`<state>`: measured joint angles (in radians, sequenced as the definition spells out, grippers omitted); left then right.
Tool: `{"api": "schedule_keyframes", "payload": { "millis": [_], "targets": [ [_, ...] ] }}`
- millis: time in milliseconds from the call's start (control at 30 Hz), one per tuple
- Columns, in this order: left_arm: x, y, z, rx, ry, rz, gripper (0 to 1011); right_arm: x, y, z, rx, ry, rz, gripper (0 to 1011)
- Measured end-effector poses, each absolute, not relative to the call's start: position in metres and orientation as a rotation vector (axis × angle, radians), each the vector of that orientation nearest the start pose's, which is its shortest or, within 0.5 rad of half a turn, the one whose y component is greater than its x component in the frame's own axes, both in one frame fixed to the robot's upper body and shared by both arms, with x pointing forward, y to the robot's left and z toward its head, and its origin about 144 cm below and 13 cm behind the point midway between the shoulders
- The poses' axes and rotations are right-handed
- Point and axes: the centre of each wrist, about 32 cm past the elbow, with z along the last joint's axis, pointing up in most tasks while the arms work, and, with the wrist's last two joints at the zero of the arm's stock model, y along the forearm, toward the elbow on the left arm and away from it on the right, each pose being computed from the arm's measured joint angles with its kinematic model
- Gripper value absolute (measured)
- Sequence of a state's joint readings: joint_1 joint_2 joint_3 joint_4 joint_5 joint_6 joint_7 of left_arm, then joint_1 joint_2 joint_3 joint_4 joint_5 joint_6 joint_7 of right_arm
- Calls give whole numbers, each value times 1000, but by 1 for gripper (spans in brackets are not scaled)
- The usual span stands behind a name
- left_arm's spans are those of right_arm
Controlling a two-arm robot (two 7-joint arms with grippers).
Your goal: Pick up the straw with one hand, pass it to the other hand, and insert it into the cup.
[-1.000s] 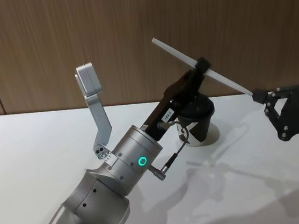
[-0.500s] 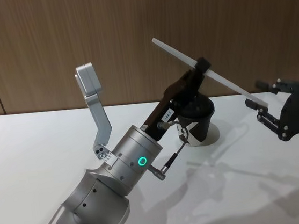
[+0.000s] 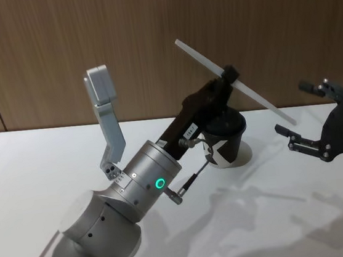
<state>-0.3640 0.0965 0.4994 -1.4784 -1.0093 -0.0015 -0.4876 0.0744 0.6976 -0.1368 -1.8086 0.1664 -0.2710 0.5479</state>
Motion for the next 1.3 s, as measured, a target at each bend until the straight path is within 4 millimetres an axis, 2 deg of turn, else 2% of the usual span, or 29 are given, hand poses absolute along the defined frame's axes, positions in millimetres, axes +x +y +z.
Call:
{"api": "schedule_keyframes", "payload": {
  "millis": [33,67,267,767,1300],
  "targets": [
    [520,104,1226,-651,392,503,11,463,-336,1268,-189,-686,-703,804],
    [519,105,1228,-646,381,508,11,463,-336,1268,-189,-686,-703,859],
    [514,111,1240,-608,280,562,11,463,-336,1268,-189,-686,-703,1001],
    [501,127,1267,-503,27,697,11,463,-336,1268,-189,-686,-703,1001],
    [501,132,1279,-381,-112,749,11,463,-336,1268,-189,-686,-703,1001]
  ]
}}
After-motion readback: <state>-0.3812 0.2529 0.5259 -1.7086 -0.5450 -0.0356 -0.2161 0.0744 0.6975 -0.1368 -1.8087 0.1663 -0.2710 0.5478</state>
